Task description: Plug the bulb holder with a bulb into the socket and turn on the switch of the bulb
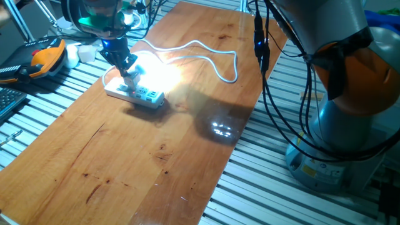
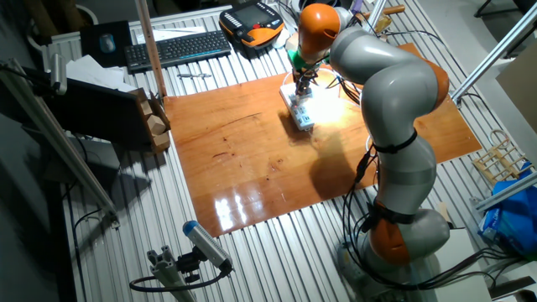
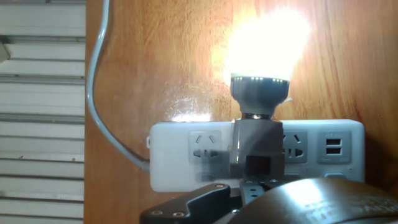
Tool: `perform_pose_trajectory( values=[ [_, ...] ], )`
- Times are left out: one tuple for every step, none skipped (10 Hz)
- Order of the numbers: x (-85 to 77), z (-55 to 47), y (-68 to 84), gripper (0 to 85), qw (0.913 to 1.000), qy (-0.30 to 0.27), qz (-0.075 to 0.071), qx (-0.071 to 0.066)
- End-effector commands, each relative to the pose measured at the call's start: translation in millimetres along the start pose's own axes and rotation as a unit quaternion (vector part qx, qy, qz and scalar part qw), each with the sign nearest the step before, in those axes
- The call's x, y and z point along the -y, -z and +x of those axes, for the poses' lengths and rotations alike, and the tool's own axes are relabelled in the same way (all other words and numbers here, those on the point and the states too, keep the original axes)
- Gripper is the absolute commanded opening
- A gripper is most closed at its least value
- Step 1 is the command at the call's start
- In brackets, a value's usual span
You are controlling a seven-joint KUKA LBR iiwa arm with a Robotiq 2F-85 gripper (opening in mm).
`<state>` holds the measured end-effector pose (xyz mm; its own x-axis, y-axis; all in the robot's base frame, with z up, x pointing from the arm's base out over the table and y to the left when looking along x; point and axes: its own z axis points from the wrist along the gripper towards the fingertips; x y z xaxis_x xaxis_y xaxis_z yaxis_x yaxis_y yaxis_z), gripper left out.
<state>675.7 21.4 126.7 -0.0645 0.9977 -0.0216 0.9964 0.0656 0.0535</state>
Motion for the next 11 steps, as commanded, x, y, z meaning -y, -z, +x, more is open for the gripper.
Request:
perform_pose_trajectory(
  values=[
    [0.1,0.2,2.3,0.0,1.0,0.003,0.0,-0.001],
    [1.8,0.7,5.8,0.0,0.9999,0.014,0.0,-0.008],
    [2.9,4.6,10.3,0.0,0.9996,0.027,0.0,-0.008],
    [2.8,9.5,14.8,0.0,0.9994,0.035,0.003,0.0],
    [3.3,9.3,20.7,0.0,0.9989,0.045,0.008,-0.001],
    [4.9,4.9,26.1,0.0,0.9985,0.053,0.009,-0.009],
    [6.4,1.4,29.8,0.0,0.9979,0.063,0.009,-0.015],
    [7.8,2.4,31.5,0.0,0.9975,0.069,0.006,-0.015],
    [9.2,4.7,32.8,0.0,0.9975,0.07,0.006,-0.011],
    [11.0,6.2,34.8,0.0,0.9974,0.071,0.006,-0.012],
    [13.3,6.5,37.0,0.0,0.9972,0.074,0.006,-0.009]
  ],
)
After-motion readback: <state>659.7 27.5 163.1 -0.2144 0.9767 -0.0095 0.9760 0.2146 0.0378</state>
